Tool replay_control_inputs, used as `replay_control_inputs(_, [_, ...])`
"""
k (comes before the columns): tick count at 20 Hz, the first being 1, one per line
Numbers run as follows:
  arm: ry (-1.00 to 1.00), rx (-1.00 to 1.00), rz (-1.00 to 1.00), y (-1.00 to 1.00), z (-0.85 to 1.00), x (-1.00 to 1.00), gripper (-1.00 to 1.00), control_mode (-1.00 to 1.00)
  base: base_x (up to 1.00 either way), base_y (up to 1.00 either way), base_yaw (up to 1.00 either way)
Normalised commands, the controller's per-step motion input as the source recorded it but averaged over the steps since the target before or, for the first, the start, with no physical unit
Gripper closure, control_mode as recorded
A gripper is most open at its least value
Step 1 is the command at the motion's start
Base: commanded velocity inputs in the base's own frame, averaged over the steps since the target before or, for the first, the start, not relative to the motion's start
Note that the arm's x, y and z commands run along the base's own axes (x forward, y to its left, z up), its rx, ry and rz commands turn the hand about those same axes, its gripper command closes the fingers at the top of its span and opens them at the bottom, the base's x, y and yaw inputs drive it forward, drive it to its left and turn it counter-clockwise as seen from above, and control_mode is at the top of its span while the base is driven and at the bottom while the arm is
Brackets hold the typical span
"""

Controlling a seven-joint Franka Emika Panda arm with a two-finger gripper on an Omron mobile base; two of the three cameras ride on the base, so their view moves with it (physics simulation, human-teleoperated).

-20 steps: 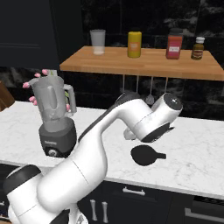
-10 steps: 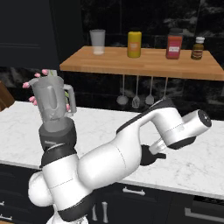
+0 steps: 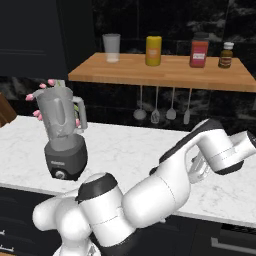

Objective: Close the lid blender by securely placing the lid on top.

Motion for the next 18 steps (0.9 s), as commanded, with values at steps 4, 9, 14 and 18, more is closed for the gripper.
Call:
replay_control_inputs(4, [0.0,-0.08,0.06,0.25,-0.11,0.0,-1.0,-1.0,0.0,0.0,0.0])
replay_control_inputs(9, [0.0,-0.15,0.05,0.35,-0.2,0.0,-1.0,-1.0,0.0,0.0,0.0])
replay_control_inputs(14, [0.0,-0.21,0.03,0.38,-0.45,0.0,-1.0,-1.0,0.0,0.0,0.0])
replay_control_inputs(18, [0.0,-0.21,0.09,0.09,-0.45,0.01,-1.0,-1.0,0.0,0.0,0.0])
